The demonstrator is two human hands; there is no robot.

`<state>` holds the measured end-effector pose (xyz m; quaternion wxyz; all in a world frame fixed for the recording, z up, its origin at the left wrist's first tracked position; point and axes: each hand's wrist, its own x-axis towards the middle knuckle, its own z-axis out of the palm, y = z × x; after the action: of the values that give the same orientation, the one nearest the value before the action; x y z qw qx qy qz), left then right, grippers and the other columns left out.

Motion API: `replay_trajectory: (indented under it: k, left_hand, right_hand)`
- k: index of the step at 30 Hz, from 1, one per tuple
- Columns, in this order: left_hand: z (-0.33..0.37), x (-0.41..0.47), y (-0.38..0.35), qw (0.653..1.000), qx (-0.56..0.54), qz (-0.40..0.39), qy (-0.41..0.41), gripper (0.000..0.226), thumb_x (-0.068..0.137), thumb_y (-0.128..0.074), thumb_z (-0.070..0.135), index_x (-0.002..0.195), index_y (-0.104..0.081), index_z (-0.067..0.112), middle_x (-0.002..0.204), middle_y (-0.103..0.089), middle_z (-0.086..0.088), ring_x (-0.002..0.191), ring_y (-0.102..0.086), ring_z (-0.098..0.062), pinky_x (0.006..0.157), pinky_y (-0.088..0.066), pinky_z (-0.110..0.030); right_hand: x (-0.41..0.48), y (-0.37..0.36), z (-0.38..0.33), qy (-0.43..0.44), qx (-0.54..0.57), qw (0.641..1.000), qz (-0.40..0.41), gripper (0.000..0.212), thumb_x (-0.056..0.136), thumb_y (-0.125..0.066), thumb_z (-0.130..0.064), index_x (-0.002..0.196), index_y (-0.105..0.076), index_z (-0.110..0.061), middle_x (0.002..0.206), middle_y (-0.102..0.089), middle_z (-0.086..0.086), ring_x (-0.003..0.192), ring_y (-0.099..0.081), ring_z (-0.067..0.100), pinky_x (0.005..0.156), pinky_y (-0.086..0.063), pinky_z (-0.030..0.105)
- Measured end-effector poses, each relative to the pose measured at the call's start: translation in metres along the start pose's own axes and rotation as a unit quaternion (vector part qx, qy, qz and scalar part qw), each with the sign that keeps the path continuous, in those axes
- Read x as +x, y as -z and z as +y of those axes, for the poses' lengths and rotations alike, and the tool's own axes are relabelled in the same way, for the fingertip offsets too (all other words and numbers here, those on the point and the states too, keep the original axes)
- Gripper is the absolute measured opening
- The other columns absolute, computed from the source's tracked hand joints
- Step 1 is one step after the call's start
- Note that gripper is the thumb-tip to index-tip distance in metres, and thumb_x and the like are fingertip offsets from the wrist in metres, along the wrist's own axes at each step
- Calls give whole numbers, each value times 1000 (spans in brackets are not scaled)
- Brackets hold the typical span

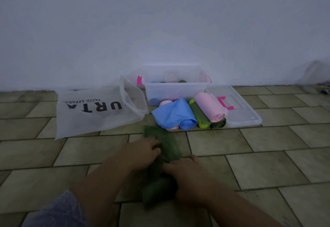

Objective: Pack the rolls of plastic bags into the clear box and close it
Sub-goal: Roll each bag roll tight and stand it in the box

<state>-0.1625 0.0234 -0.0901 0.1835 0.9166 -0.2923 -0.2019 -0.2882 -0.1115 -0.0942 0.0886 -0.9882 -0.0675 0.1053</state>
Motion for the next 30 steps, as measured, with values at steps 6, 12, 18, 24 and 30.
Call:
replay_trajectory:
  k: [6, 12, 18, 24, 30]
  left_hand:
    - [-24, 33, 16, 956, -177, 162, 166, 80, 79, -69, 30, 144, -26, 18, 141, -34, -16, 120, -42, -31, 81, -38, -32]
    - [-28, 50, 28, 935, -282, 186, 112, 76, 73, -73, 9, 139, -38, 22, 123, -57, -13, 101, -56, -26, 83, -50, -37]
    - [-40, 48, 48, 934, -229, 257, 94, 70, 77, -67, 5, 140, -38, 15, 98, -58, -5, 96, -55, -22, 82, -44, -30]
    - [-15, 23, 62, 935, -111, 336, -14, 39, 79, -65, 18, 116, -56, 23, 105, -55, -2, 94, -55, -20, 73, -43, -29]
    - [5, 7, 19, 992, 102, -66, -26, 36, 92, -49, 19, 126, -55, 29, 133, -53, 3, 112, -51, -14, 96, -40, -28]
  right_hand:
    - [-1, 5, 1, 9, 30, 999, -21, 49, 74, -66, -30, 116, -43, -41, 117, -54, -9, 117, -47, 20, 109, -8, 59]
    - [-3, 7, 0, 2, 36, 999, -16, 48, 76, -66, -31, 117, -43, -41, 117, -54, -9, 116, -47, 19, 111, -5, 58]
    - [5, 8, -2, -23, 47, 998, 28, 48, 76, -64, -24, 116, -44, -40, 116, -52, -9, 118, -44, 18, 111, -10, 55]
    - [10, 2, -2, -31, 61, 997, 39, 51, 77, -60, -21, 122, -43, -41, 126, -50, -8, 124, -36, 19, 109, -20, 50]
    - [10, -4, -12, -75, 94, 990, 69, 53, 63, -46, -69, 109, -39, -42, 118, -44, -6, 117, -39, 20, 93, -34, 48]
